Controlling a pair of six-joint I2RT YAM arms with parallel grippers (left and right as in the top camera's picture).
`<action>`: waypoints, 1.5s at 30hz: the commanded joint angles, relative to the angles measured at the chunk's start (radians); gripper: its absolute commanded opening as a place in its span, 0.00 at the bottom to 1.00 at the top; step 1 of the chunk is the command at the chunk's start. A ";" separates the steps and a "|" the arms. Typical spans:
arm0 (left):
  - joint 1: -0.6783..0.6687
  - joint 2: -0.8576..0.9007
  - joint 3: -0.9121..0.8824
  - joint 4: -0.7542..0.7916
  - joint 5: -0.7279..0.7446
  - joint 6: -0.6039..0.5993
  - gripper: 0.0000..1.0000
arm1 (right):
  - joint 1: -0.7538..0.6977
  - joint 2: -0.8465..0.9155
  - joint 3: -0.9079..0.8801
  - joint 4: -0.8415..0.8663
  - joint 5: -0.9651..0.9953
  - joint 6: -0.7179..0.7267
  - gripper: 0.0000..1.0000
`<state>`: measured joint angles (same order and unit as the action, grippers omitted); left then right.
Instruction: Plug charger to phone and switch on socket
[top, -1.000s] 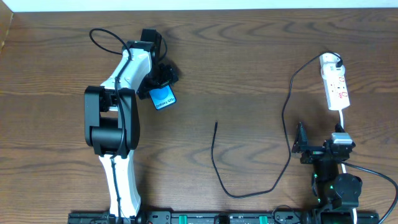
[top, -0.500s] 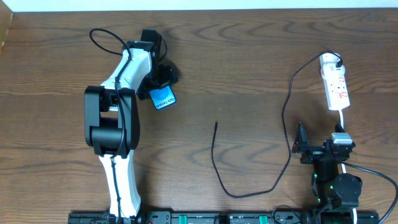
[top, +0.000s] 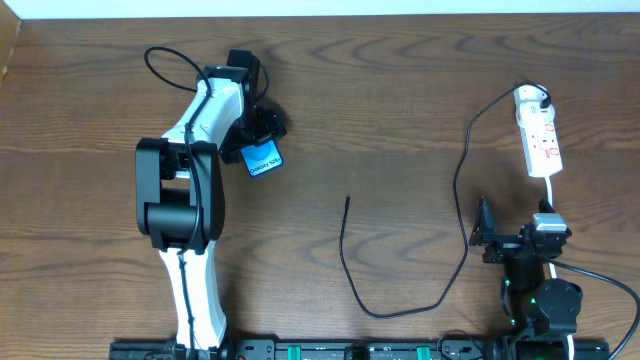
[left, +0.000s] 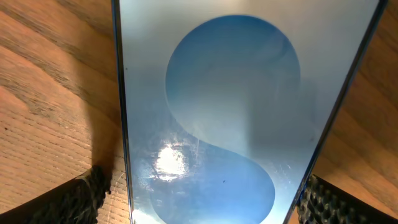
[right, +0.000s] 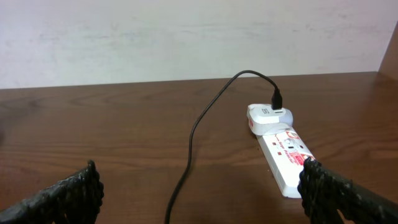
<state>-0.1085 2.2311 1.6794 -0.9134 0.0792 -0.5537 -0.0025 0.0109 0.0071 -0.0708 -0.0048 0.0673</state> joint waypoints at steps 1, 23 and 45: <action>0.003 0.019 -0.026 -0.023 -0.006 -0.009 0.98 | 0.017 -0.005 -0.002 -0.005 -0.005 -0.008 0.99; 0.014 0.020 -0.026 -0.001 -0.047 0.071 0.98 | 0.017 -0.005 -0.002 -0.005 -0.005 -0.008 0.99; 0.034 0.021 -0.026 -0.005 -0.047 0.116 0.98 | 0.017 -0.005 -0.002 -0.005 -0.005 -0.008 0.99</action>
<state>-0.0956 2.2311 1.6775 -0.9096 0.0731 -0.4690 -0.0025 0.0109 0.0071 -0.0708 -0.0048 0.0673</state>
